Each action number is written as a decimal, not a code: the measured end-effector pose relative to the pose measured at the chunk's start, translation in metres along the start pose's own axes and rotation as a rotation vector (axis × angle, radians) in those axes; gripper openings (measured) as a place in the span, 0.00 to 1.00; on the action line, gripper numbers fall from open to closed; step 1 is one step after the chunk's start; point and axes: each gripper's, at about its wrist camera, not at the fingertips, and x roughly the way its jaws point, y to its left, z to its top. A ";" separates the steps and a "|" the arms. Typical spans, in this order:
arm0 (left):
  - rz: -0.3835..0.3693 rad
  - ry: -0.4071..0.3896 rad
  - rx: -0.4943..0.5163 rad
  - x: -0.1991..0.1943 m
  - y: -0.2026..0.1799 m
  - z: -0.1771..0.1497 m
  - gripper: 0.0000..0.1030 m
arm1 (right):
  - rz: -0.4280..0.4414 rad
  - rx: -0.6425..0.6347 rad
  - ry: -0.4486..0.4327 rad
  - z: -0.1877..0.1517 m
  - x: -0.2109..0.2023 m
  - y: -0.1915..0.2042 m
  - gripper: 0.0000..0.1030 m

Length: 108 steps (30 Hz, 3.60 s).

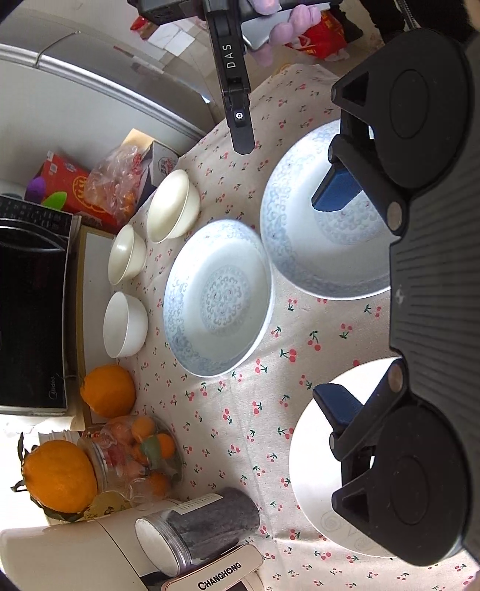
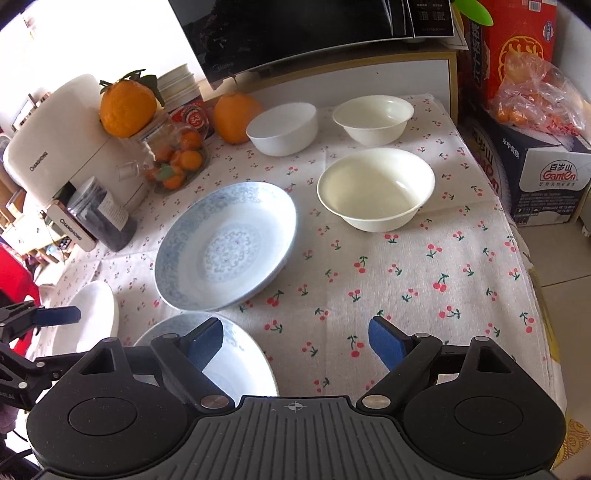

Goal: Organize plates and bowls
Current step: 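Move the left gripper to the rim of the nearer blue-patterned plate, then grasp the blue-patterned plate with the left gripper and carry it onto the other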

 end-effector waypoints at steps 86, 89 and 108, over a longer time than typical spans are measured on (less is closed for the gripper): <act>-0.140 0.079 -0.235 0.011 0.020 0.004 0.14 | 0.032 0.069 0.059 -0.001 0.012 0.024 0.13; -0.138 0.061 -0.252 0.013 0.027 0.008 0.14 | 0.045 0.089 0.045 0.006 0.019 0.021 0.13; -0.035 0.018 -0.325 0.048 0.057 0.036 0.13 | 0.033 0.140 0.016 0.047 0.078 0.024 0.13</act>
